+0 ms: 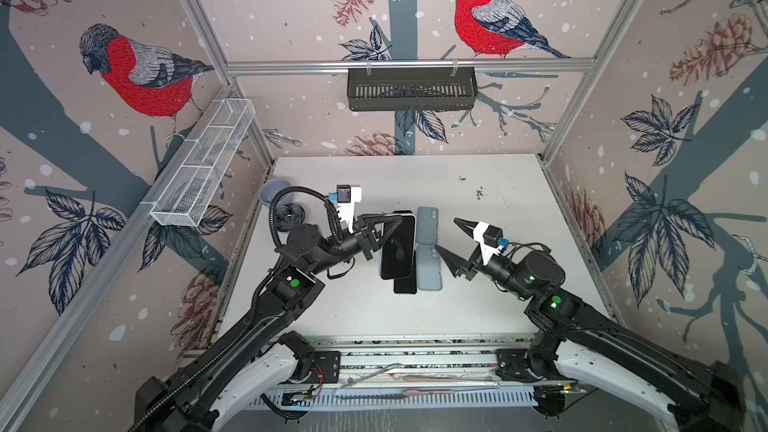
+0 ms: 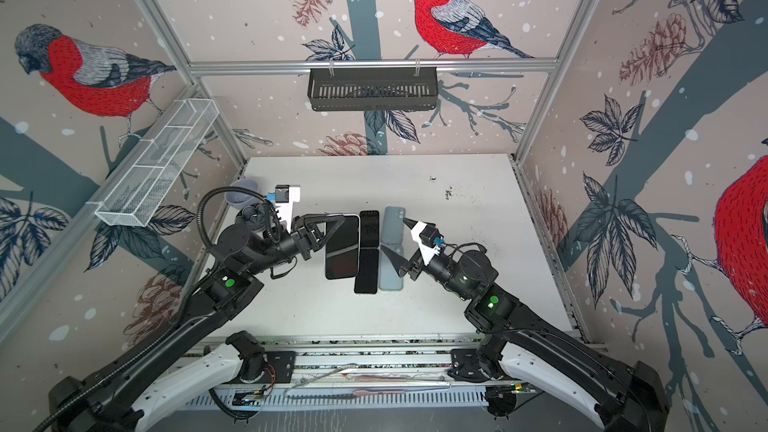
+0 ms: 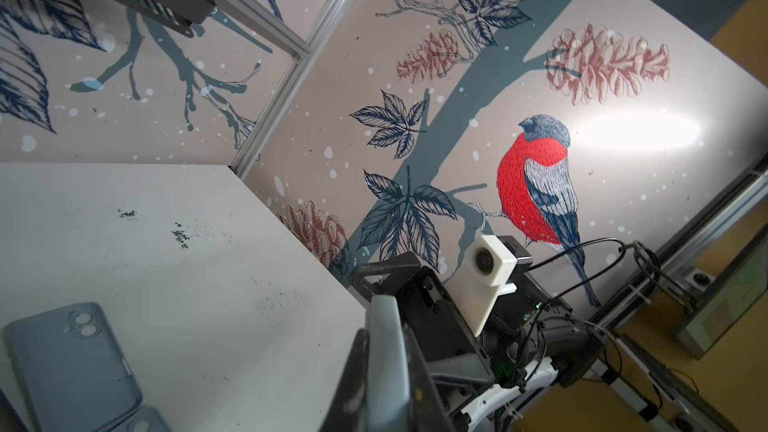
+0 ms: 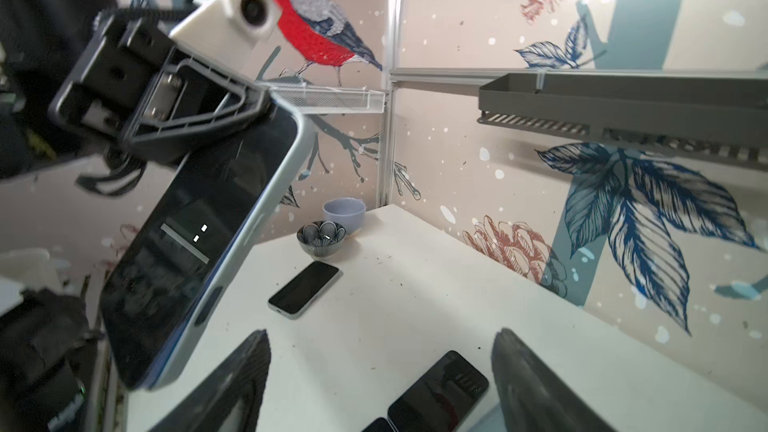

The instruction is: Take the phone out of the phone case

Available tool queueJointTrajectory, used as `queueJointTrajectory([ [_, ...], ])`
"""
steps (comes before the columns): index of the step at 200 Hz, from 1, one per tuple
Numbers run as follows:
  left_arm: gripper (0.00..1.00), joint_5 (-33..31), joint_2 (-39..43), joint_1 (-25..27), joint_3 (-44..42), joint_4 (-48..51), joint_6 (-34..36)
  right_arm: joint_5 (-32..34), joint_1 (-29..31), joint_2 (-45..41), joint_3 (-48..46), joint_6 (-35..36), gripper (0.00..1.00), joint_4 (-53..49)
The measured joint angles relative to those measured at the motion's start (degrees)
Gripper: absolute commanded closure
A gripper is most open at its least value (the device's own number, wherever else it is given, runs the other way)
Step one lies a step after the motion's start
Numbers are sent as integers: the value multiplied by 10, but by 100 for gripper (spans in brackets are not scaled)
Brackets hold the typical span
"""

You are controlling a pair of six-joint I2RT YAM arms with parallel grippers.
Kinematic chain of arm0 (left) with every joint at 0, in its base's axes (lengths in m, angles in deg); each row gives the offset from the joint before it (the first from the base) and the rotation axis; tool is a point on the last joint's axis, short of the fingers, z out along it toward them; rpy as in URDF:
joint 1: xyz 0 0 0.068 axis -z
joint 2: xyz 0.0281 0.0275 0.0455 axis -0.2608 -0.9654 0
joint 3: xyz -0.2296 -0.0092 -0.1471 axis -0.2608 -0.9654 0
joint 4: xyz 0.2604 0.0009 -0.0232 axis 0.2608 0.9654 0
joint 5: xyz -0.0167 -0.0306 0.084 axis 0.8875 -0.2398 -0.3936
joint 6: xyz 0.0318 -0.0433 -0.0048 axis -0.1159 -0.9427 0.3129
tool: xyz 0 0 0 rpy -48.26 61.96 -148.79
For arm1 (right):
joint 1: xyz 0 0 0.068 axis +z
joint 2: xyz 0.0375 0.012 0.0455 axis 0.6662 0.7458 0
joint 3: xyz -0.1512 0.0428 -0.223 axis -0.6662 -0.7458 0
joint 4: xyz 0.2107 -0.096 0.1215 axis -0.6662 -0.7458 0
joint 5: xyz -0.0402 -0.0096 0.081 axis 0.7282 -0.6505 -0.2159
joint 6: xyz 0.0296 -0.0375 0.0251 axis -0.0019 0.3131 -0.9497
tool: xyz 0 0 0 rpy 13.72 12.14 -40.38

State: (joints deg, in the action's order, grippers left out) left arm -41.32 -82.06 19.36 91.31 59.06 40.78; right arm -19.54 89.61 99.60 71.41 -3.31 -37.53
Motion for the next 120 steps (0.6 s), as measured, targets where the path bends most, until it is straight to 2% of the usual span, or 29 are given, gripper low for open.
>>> queueJointTrajectory([
  [29,100,-52,1,-2,-30,-30,-99,-11,-22,10,36,-136,18,-35],
  [63,100,-106,18,-2,-86,-86,-197,-58,-24,1,2,-257,19,-35],
  [120,100,-155,30,-2,-140,-172,-272,-125,-24,12,-80,-393,26,56],
])
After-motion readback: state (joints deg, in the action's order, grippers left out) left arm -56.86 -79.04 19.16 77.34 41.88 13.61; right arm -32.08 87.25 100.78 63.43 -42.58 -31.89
